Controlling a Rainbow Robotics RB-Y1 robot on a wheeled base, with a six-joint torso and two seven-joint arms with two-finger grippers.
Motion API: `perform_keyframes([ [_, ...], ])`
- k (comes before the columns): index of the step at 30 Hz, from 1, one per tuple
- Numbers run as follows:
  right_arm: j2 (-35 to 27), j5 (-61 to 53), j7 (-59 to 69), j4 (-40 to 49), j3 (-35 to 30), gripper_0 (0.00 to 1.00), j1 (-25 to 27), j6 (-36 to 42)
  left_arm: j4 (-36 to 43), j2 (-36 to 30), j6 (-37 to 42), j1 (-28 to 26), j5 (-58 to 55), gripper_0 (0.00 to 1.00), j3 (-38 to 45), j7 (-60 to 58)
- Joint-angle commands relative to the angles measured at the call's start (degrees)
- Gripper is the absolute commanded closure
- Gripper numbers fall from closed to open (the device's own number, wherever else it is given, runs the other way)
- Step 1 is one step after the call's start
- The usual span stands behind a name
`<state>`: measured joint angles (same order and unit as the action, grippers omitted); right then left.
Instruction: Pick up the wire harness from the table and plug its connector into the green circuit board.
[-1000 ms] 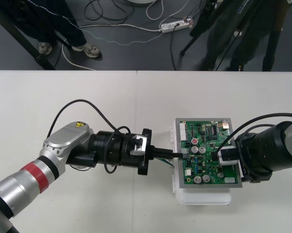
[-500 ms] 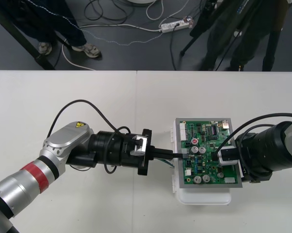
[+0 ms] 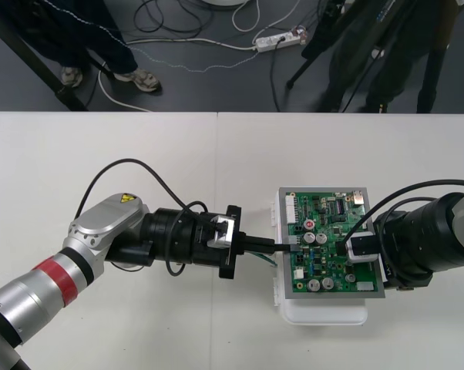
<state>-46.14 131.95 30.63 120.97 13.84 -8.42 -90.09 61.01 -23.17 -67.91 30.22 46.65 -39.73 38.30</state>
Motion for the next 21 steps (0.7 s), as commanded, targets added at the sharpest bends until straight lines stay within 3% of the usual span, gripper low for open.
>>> perform_keyframes([
  [1,0.44,-1.34,0.49,1.82,0.66,0.0,-1.51,0.09,2.09,1.99,2.08,-1.21,0.29,1.0,-1.23,2.92],
  [21,0.44,-1.52,0.49,1.82,0.66,0.0,-1.51,0.09,3.32,3.66,1.99,-1.83,0.2,1.0,-1.67,2.66],
])
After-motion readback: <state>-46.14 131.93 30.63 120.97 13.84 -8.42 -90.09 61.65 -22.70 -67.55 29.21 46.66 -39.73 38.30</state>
